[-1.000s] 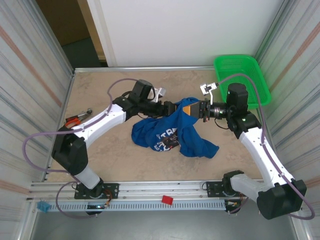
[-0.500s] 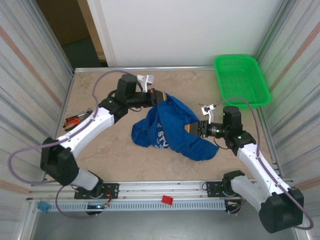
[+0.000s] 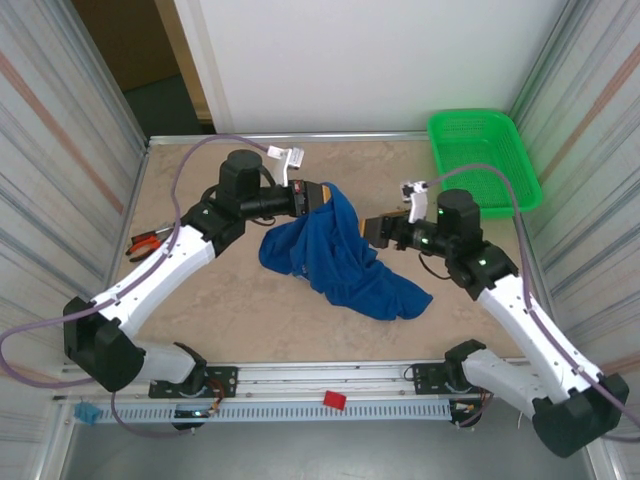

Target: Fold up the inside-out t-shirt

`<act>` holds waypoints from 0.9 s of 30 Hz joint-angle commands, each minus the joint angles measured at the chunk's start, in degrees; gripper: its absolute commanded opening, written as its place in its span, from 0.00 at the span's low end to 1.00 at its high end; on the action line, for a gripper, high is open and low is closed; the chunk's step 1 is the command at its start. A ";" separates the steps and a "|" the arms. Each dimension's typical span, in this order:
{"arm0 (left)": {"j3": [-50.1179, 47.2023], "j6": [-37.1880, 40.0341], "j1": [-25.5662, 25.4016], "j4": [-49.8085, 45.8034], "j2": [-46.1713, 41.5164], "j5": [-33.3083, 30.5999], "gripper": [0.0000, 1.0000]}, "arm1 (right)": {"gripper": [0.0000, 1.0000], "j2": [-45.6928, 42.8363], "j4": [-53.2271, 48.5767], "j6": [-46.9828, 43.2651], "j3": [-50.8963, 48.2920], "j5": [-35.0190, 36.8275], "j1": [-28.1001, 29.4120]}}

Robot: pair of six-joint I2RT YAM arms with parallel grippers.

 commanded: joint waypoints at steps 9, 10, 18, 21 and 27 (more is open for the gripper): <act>4.88 1.19 -1.74 -4.36 -0.90 -0.67 0.00 | 0.73 13.45 3.02 -2.01 4.80 23.10 8.69; 5.19 1.54 -1.76 -5.27 -1.05 -0.92 0.00 | 0.69 13.40 3.79 -1.21 4.24 22.16 7.38; 4.72 2.42 -1.37 -7.03 -1.44 -0.68 0.00 | 0.39 12.99 9.81 -0.69 2.41 -0.41 0.80; 4.63 2.17 -1.33 -6.47 -1.10 0.42 0.00 | 0.45 14.33 9.44 -0.99 3.38 -3.94 0.80; 5.10 1.94 -1.22 -6.04 -0.89 1.86 0.00 | 0.43 17.46 11.90 0.91 4.33 -9.01 0.73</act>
